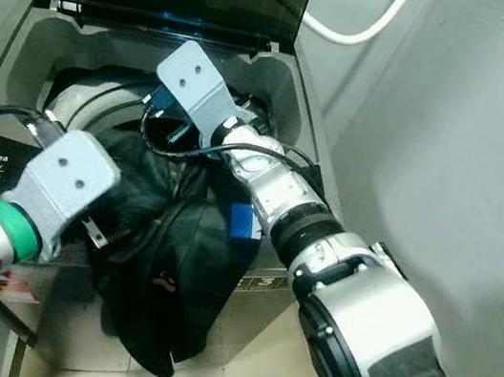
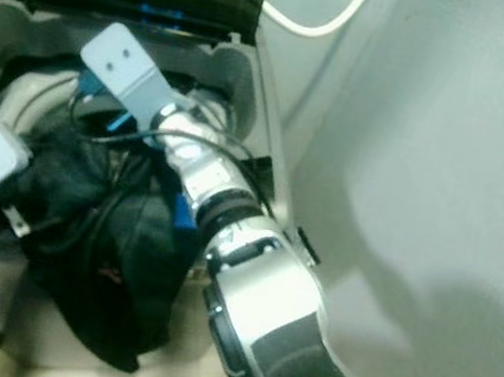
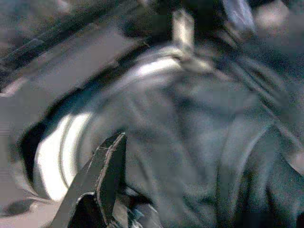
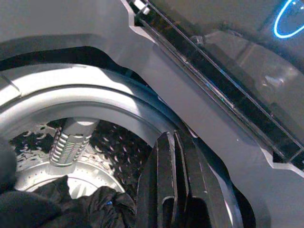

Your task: Clothes washing

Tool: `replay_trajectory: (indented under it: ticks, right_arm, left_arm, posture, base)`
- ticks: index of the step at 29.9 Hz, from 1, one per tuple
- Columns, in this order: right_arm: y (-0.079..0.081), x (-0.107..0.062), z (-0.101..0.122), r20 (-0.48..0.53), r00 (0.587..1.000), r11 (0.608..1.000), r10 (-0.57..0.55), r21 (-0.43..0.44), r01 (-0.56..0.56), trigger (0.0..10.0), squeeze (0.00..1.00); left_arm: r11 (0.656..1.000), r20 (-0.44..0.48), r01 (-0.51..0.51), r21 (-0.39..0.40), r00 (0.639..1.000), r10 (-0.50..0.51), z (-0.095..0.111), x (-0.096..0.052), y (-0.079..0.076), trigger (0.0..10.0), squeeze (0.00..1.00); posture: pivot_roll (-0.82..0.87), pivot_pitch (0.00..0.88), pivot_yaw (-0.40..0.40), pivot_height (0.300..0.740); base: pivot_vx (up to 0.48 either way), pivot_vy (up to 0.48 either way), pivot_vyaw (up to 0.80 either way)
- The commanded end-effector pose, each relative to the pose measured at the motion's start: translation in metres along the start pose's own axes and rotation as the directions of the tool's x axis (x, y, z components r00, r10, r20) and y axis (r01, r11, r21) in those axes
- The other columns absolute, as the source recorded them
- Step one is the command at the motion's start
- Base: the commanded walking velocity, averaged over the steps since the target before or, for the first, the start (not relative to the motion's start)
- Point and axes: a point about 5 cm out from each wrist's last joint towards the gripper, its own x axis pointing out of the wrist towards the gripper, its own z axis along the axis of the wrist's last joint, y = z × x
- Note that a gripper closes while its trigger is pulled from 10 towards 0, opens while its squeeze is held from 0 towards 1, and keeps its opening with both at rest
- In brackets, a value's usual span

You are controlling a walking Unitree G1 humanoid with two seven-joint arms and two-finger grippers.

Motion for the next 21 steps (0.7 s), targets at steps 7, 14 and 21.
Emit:
replay_trajectory:
  ticks: [7, 14, 21]
  right_arm:
    - [0.004, 0.0, 0.0, 0.004, 1.0, 1.0, 0.014, 0.0, -0.014, 10.0, 0.0]
    - [0.003, 0.0, 0.0, 0.003, 1.0, 1.0, 0.012, -0.002, -0.012, 10.0, 0.0]
    - [0.003, 0.0, 0.0, 0.003, 1.0, 1.0, 0.01, -0.002, -0.01, 10.0, 0.0]
  left_arm:
    - [0.999, 0.098, -0.04, -0.03, 0.994, 0.043, 0.015, -0.002, 0.007, 10.0, 1.0]
    - [0.997, 0.166, -0.06, -0.038, 0.984, 0.065, 0.028, 0.0, 0.009, 6.7, 0.0]
    - [0.996, 0.182, -0.069, -0.05, 0.98, 0.077, 0.031, 0.002, 0.011, 0.0, 0.0]
  posture:
    - [0.19, 0.147, -0.079, 0.74]
    - [0.19, 0.144, -0.077, 0.74]
    - [0.19, 0.143, -0.076, 0.74]
  base:
    - [0.0, 0.0, 0.0]
    - [0.0, 0.0, 0.0]
    - [0.0, 0.0, 0.0]
